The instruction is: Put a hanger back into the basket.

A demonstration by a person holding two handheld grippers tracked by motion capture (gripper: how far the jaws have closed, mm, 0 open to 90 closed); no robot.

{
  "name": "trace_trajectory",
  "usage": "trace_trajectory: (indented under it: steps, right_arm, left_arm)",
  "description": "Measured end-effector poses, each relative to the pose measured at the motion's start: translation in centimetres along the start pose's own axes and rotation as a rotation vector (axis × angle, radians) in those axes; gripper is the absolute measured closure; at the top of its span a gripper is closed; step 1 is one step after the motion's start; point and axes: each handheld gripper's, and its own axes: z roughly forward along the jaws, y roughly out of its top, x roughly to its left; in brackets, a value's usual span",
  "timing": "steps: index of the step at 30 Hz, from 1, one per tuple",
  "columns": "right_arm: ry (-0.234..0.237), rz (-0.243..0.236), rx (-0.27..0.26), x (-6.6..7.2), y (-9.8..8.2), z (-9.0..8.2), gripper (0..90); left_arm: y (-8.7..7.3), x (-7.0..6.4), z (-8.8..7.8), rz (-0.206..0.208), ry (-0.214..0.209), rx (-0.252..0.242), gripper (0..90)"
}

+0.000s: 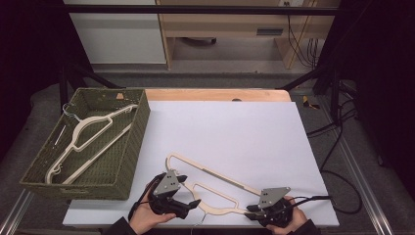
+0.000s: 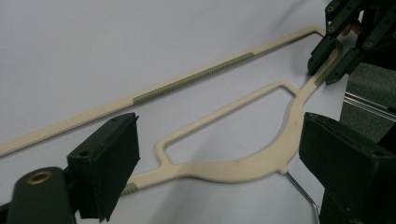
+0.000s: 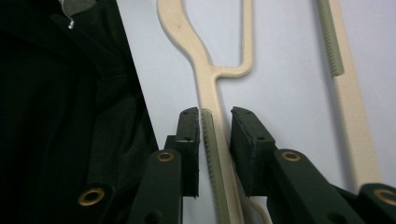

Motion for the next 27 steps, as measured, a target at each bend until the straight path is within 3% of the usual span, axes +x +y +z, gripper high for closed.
trace_trajectory:
  steps: [6,11,13,15,20,27]
  right_arm:
    - [-0.018,-0.024,0.001,0.3,-0.1,0.2,78.8]
    - [0.0,-0.014,-0.01,0.1,0.1,0.1,80.0]
    - [0.032,0.009,-0.029,0.0,0.5,0.2,80.0]
    - [0.029,0.017,-0.022,0.0,1.0,0.3,80.0]
    - [0.064,0.06,-0.075,-0.4,1.7,-0.5,80.0]
    - [0.052,0.071,-0.086,-0.3,2.6,-0.7,80.1]
  left_arm:
    - [0.0,0.2,-0.3,-0.017,0.004,-0.015,12.5]
    - [0.1,0.1,0.0,-0.012,-0.002,-0.007,12.5]
    - [0.1,0.0,0.2,-0.008,-0.008,-0.002,12.5]
    - [0.2,-0.2,0.4,0.001,-0.015,0.005,12.5]
    - [0.6,-0.9,1.0,0.02,-0.036,0.015,12.9]
    - [1.3,-2.0,3.2,0.048,-0.077,0.059,16.7]
